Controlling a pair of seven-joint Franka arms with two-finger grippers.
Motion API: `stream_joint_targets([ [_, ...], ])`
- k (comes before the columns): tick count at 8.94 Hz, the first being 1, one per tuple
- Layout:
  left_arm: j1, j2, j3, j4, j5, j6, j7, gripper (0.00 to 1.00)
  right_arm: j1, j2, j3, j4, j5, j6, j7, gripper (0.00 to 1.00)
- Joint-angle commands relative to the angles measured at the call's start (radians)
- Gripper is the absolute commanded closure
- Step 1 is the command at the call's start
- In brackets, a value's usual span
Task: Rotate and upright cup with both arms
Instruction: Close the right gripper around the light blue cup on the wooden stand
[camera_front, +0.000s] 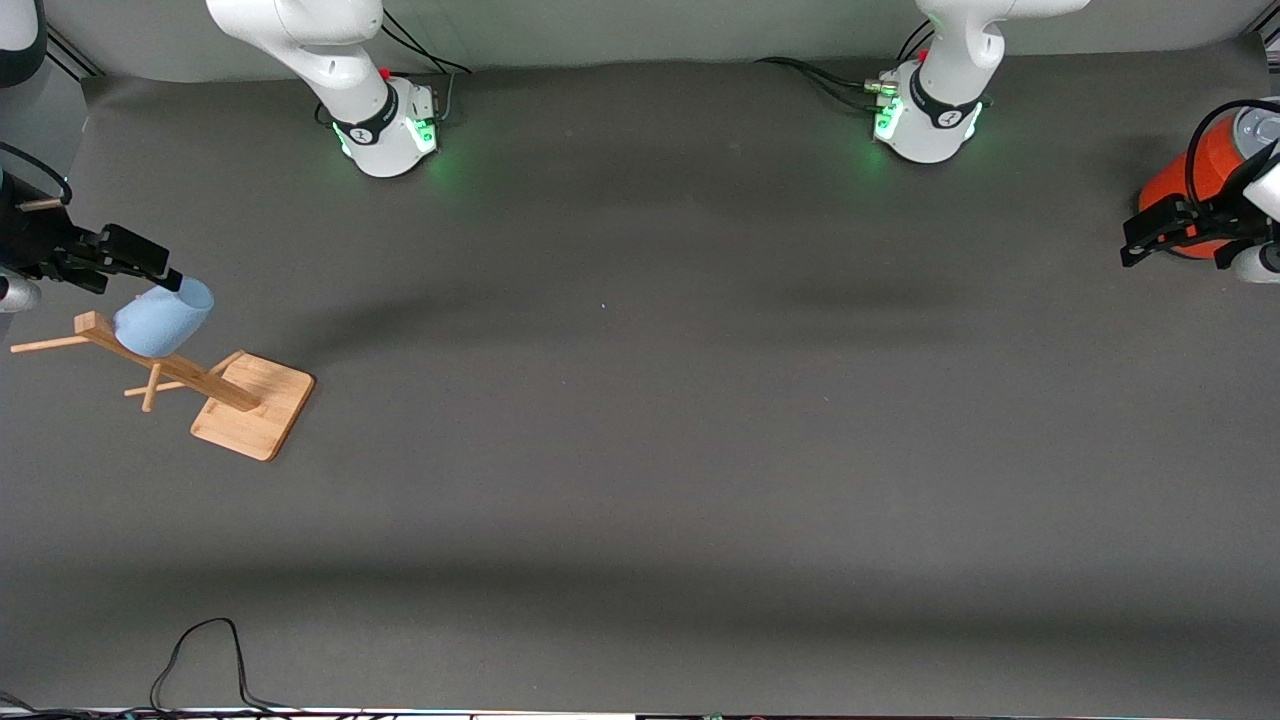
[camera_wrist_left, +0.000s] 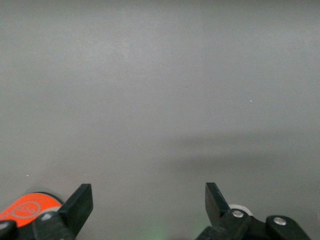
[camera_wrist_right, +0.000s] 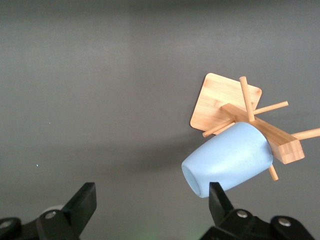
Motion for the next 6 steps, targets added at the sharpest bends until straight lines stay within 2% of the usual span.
stream_joint_targets([
  [1,-0.008,-0.015,0.000,-0.012,-0.009,0.008,0.009,0.00,0.018,0.013,-0.009,0.026,-0.006,-0.010,0.021,0.00],
  [4,-0.012,-0.013,-0.001,-0.011,-0.009,0.005,0.006,0.00,0.010,0.012,-0.012,0.047,-0.001,-0.034,0.040,0.00],
  [6,-0.012,-0.013,-0.001,-0.011,-0.009,0.005,0.006,0.00,0.010,0.001,-0.125,0.046,0.057,-0.097,0.228,0.00],
])
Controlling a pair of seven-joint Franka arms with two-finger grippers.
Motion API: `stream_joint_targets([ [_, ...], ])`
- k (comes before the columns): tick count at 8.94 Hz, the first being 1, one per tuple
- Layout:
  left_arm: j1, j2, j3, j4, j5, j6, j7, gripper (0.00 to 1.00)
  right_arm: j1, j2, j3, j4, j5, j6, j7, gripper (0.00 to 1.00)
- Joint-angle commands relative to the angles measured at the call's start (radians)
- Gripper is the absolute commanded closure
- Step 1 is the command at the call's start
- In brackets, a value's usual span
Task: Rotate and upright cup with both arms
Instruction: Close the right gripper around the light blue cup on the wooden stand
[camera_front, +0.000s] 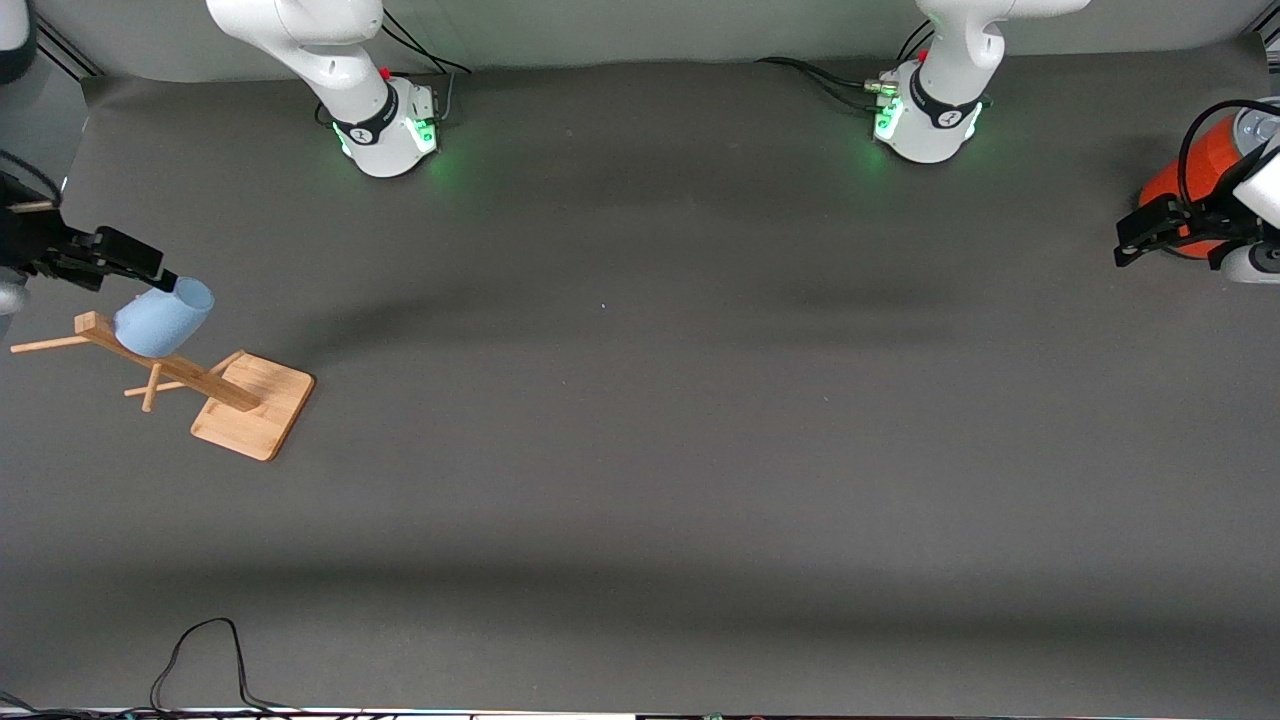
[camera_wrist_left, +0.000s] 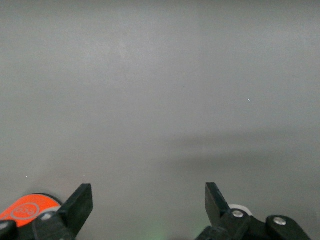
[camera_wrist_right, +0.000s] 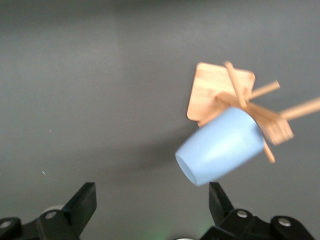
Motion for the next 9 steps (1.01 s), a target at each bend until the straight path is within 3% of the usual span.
stream_joint_targets([
  [1,-0.007,-0.015,0.005,-0.010,-0.008,0.003,0.004,0.00,0.010,-0.001,-0.131,0.011,0.059,-0.051,0.142,0.00],
  [4,-0.009,-0.013,0.003,-0.010,-0.008,0.002,0.004,0.00,0.008,0.031,-0.206,-0.043,0.100,-0.051,0.360,0.00],
  [8,-0.009,-0.013,0.002,-0.010,-0.008,-0.003,0.003,0.00,0.008,0.051,-0.228,-0.158,0.120,0.142,0.450,0.00],
  [9,-0.009,-0.013,0.002,-0.010,-0.008,-0.003,0.003,0.00,0.008,0.069,-0.237,-0.161,0.169,0.170,0.448,0.00],
])
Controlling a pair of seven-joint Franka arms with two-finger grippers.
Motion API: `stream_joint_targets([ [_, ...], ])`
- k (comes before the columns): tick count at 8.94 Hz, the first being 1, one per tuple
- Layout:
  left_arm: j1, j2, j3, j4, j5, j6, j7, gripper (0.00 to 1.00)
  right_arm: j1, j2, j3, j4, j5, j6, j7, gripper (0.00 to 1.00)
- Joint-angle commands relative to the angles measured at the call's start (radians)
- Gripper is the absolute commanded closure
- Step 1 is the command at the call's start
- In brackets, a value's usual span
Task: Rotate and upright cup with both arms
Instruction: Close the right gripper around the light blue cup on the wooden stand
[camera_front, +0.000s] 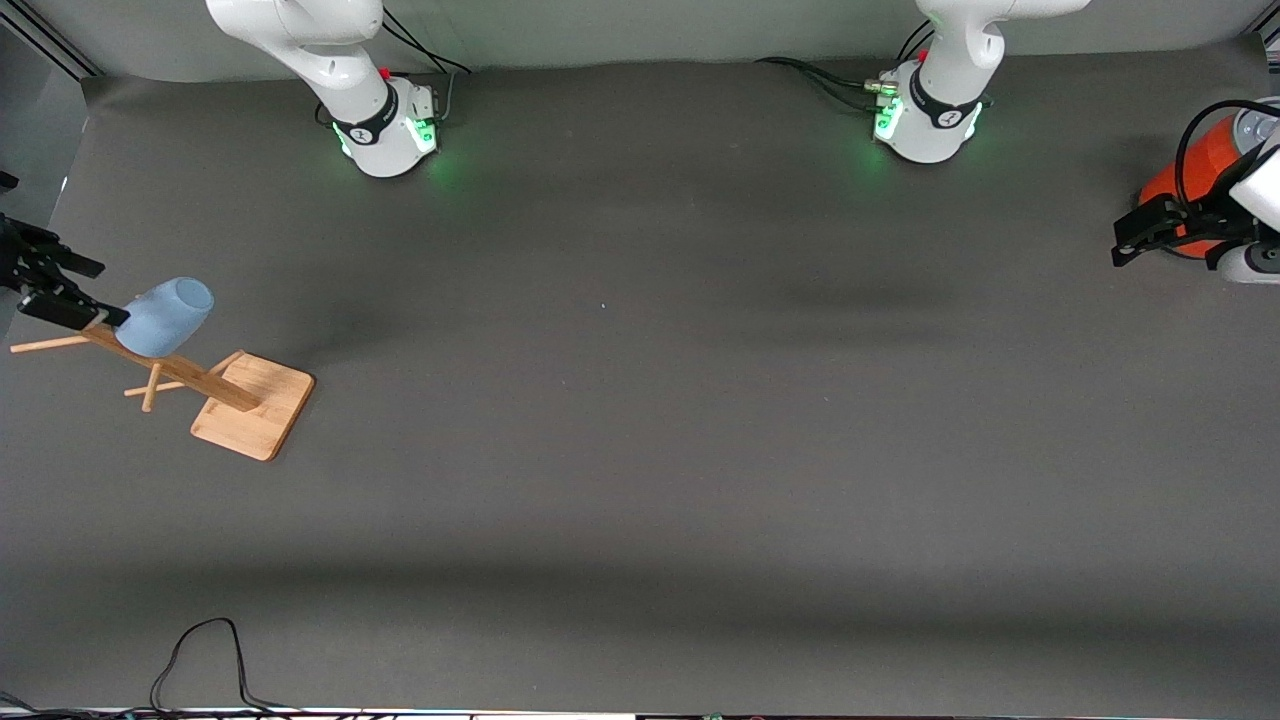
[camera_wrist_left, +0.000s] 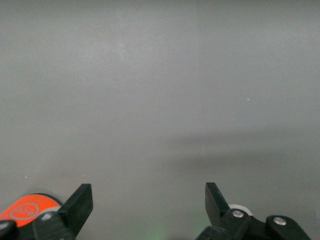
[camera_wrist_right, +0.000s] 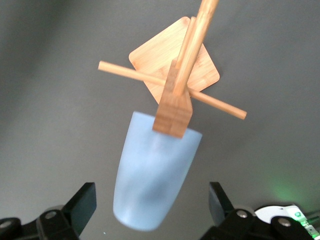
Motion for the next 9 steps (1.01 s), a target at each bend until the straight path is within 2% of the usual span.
stream_joint_targets([
  [1,-0.008,-0.012,0.004,-0.009,-0.008,-0.002,0.003,0.00,0.012,0.032,-0.028,-0.009,0.064,0.044,0.024,0.00],
  [2,-0.008,-0.012,0.004,-0.009,-0.008,-0.004,0.003,0.00,0.012,0.046,-0.030,-0.011,0.094,0.047,0.026,0.00],
  [6,-0.008,-0.012,0.004,-0.009,-0.008,-0.004,0.004,0.00,0.013,0.061,-0.036,-0.081,0.128,0.072,0.040,0.00],
  [8,-0.009,-0.012,0.003,-0.009,-0.006,-0.004,0.003,0.00,0.013,0.061,-0.036,-0.083,0.128,0.072,0.040,0.00],
  [9,-0.009,-0.012,0.003,-0.009,-0.008,-0.004,0.003,0.00,0.013,0.061,-0.036,-0.082,0.128,0.072,0.034,0.12],
])
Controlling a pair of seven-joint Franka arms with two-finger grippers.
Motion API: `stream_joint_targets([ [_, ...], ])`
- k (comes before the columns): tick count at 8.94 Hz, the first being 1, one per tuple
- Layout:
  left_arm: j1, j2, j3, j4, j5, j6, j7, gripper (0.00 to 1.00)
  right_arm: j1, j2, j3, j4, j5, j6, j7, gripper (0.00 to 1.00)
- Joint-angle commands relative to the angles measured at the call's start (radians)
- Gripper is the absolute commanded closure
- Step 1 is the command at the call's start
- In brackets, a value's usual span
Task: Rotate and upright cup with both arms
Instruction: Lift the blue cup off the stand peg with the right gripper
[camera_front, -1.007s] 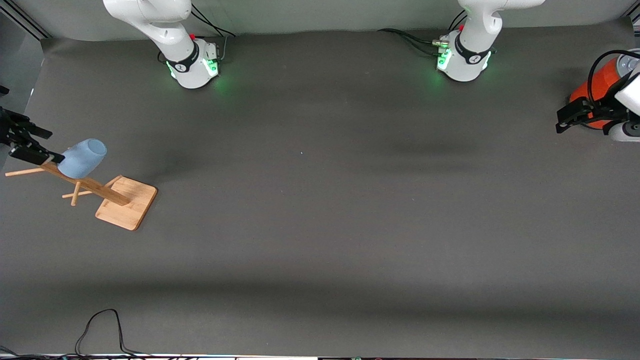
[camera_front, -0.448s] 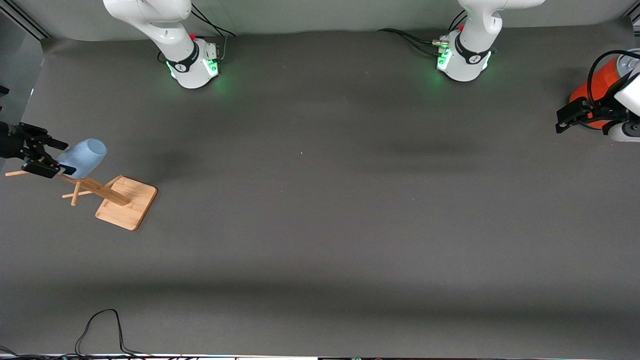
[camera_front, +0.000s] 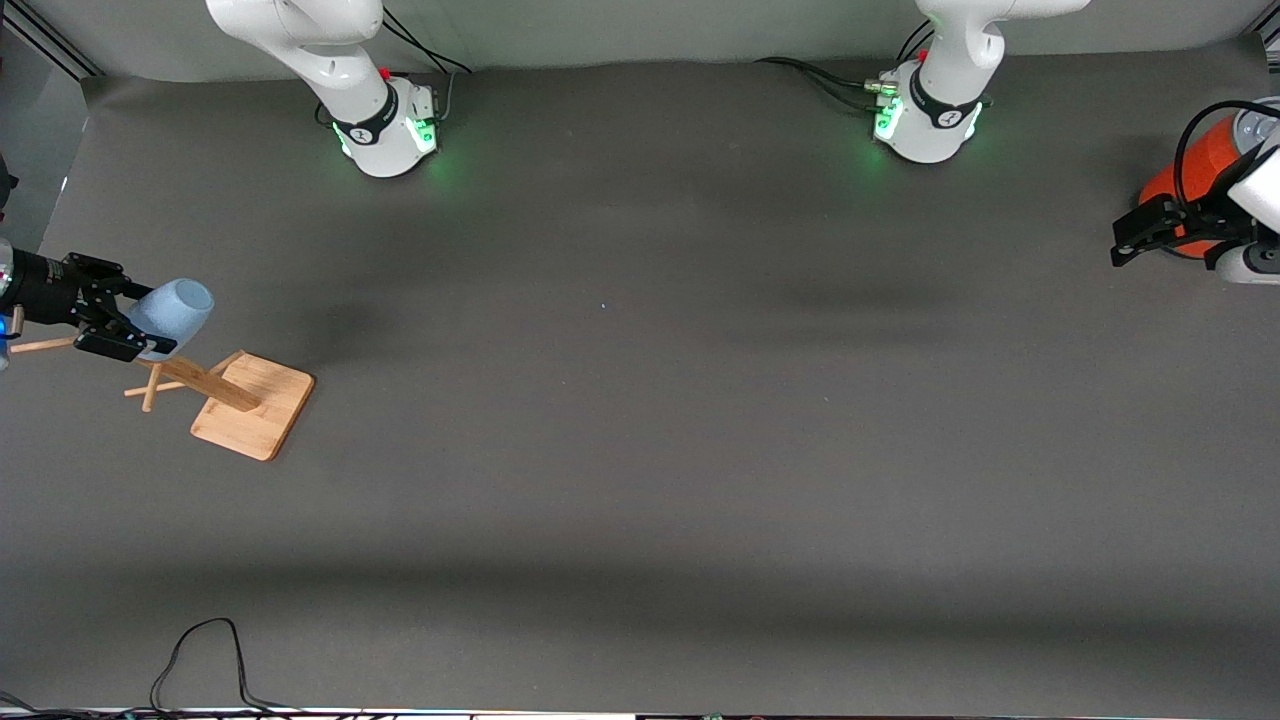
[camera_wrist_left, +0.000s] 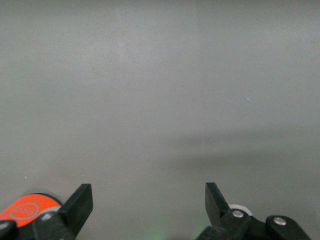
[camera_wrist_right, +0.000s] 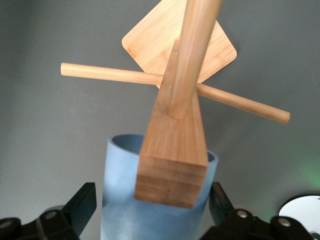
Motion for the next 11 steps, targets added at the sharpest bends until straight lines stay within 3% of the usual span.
stream_joint_targets([
  [1,-0.008,-0.012,0.004,-0.007,-0.008,-0.003,0.003,0.00,0.011,-0.011,-0.013,-0.007,0.023,0.005,0.010,0.28],
  [2,-0.008,-0.012,0.004,-0.007,-0.008,-0.003,0.003,0.00,0.011,-0.015,-0.013,-0.004,0.023,-0.003,0.018,0.34],
  [7,-0.009,-0.012,0.004,-0.006,-0.008,-0.005,0.003,0.00,0.019,-0.035,0.013,0.110,0.076,-0.167,0.162,0.34],
  [9,-0.011,-0.012,0.002,-0.007,-0.008,-0.005,0.003,0.00,0.017,-0.046,0.137,0.154,0.078,-0.167,0.264,0.34],
  [11,-0.011,-0.012,0.002,-0.006,-0.008,-0.005,0.003,0.00,0.020,-0.036,0.301,0.201,0.089,-0.138,0.443,0.34],
])
